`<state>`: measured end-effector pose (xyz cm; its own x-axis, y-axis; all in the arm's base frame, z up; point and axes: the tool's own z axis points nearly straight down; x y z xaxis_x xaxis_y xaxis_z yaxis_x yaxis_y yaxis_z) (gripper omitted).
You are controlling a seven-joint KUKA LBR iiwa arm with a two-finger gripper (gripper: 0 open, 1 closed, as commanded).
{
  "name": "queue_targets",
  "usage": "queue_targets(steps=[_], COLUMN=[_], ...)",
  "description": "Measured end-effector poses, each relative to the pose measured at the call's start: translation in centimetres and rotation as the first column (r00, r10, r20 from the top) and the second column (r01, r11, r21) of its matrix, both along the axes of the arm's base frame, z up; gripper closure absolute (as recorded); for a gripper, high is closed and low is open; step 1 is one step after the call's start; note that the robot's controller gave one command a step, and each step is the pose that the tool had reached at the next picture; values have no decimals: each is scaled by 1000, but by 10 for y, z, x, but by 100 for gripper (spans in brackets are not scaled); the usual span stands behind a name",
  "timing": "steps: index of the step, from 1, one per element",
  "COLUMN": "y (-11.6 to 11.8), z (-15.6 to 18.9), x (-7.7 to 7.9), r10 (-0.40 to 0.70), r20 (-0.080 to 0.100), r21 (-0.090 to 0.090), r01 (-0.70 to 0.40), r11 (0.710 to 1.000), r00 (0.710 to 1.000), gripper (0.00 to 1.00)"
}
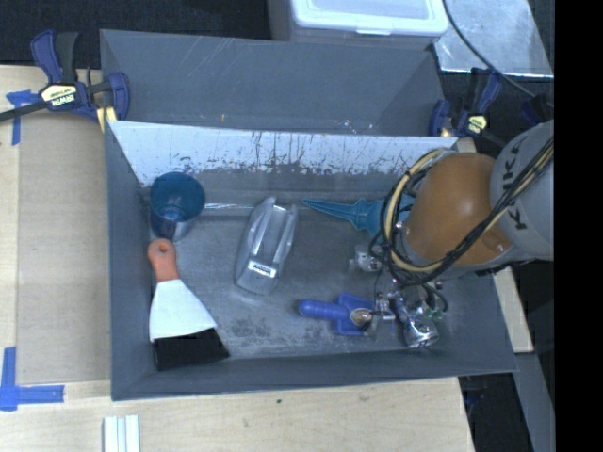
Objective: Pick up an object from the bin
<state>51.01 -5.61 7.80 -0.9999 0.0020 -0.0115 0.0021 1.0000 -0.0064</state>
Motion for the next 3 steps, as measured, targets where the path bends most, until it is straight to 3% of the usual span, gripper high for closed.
queue_targets(steps=[1,2,3], y=[43,10,14], z=[3,-7,-7], x=[3,-5,-4], r10=[-159,-16,-33], r20=[15,2,3], r21=[12,0,2], r01=[159,16,33], r11=[987,1000,999], r00=[987,1000,999], gripper=[0,0,0])
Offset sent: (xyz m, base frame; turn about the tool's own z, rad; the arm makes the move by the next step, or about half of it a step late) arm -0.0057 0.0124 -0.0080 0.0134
